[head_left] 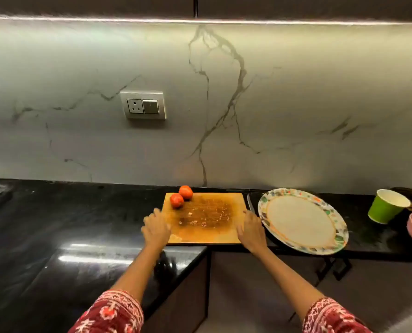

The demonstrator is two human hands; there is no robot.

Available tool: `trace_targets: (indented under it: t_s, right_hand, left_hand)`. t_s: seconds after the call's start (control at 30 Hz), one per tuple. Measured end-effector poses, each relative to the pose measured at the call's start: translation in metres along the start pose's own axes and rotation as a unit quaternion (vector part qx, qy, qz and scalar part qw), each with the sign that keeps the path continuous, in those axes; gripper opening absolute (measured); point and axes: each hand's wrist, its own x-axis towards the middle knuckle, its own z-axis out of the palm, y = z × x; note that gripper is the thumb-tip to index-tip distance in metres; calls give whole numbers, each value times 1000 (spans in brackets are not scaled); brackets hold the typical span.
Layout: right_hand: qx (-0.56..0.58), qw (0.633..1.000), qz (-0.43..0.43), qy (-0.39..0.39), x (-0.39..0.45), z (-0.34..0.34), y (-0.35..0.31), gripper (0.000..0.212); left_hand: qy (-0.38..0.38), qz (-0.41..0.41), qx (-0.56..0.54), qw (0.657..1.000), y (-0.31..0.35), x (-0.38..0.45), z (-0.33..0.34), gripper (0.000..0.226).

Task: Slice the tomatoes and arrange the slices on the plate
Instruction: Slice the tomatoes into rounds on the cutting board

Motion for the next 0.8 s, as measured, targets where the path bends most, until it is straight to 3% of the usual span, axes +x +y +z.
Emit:
trace_targets:
  t_s: [0.07, 0.2, 0.57, 0.8]
  right_hand:
    - [-29, 996, 79, -22, 4, 12, 7, 45]
    - [-34, 987, 147, -55, 12, 33, 15, 50]
    - [-33, 980, 179, -75, 26, 46, 23, 74]
    - [-86, 971, 187, -123, 17, 43, 24, 82]
  left_hand:
    - [-59, -61, -19, 996, -17, 11, 10, 49]
    - [-105, -60, -34, 992, -37, 38, 33, 58]
    - [-125, -55, -109, 985, -37, 61, 62, 100]
    - [-138, -43, -67, 987, -45, 54, 63, 106]
